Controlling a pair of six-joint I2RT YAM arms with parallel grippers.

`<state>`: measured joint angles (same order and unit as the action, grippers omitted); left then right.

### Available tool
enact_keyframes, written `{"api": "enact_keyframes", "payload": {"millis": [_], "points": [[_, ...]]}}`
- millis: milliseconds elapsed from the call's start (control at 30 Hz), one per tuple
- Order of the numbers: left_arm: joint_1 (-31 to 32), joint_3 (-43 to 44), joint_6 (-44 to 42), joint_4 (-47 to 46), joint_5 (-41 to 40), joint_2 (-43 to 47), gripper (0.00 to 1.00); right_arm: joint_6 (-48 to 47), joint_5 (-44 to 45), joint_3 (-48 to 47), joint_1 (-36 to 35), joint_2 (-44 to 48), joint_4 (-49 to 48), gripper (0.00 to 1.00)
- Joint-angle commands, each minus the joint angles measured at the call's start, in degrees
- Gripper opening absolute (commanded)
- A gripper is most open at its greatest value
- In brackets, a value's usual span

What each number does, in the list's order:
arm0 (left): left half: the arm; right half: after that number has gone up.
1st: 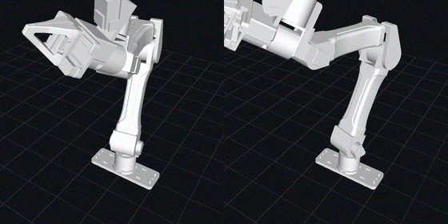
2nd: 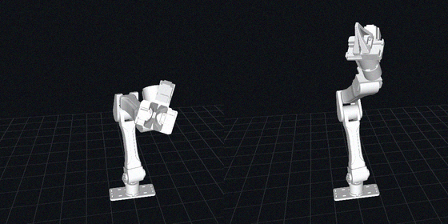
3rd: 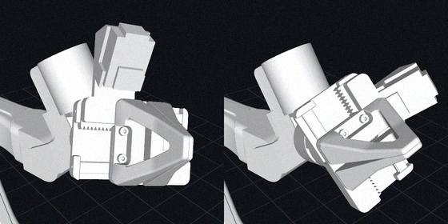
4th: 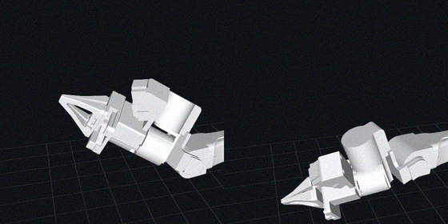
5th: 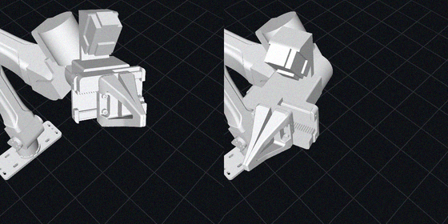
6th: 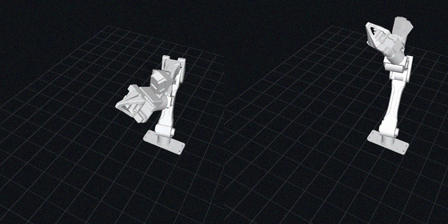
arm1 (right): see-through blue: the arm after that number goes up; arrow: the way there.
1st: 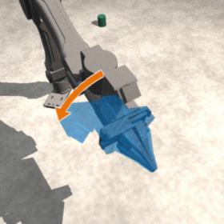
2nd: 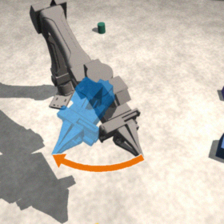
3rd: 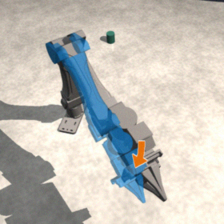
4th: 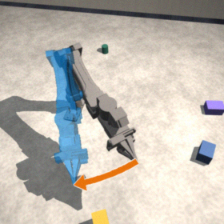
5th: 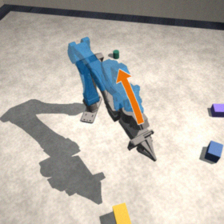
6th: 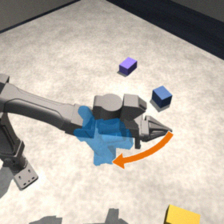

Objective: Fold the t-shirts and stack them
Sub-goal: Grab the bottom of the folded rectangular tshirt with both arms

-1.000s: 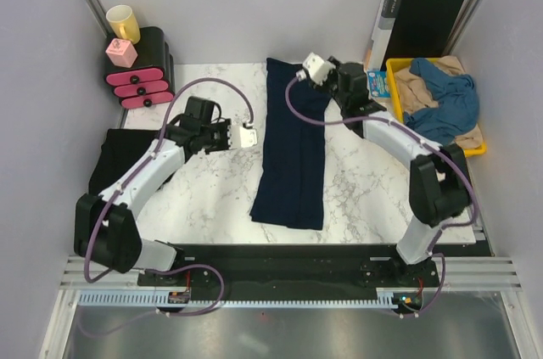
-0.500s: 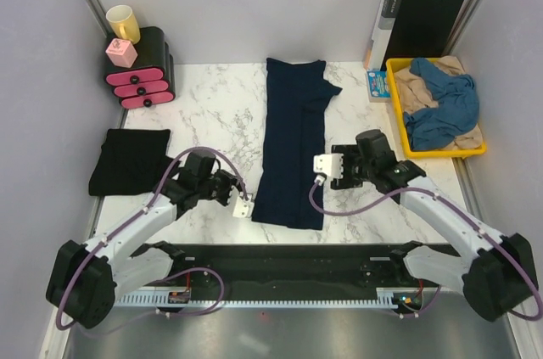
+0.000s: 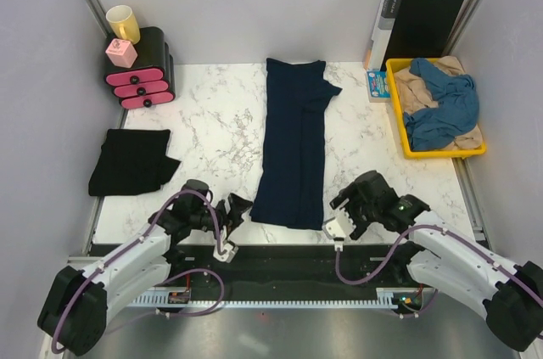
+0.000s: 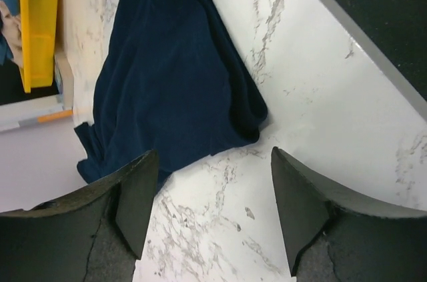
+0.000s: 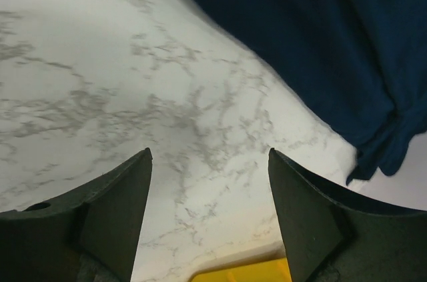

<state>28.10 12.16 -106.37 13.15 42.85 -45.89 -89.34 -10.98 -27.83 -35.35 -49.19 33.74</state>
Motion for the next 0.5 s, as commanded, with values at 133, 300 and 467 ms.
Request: {"api": "enact_keyframes", "payload": {"millis": [133, 300, 467], "points": [[0.12, 0.58, -15.79, -1.19, 4.79, -7.71, 0.78, -14.1, -5.72, 11.39, -2.52, 4.18, -5.86, 0.8], [0.12, 2.25, -18.78, -1.46, 5.4, -13.34, 0.79, -15.69, -6.94, 17.27, -3.76, 5.51, -15.34, 0.81], [0.12, 3.22, -20.72, -2.16, 6.81, -17.39, 0.78, -14.55, -8.18, 18.87, -5.07, 2.7, -21.6, 0.79]]}}
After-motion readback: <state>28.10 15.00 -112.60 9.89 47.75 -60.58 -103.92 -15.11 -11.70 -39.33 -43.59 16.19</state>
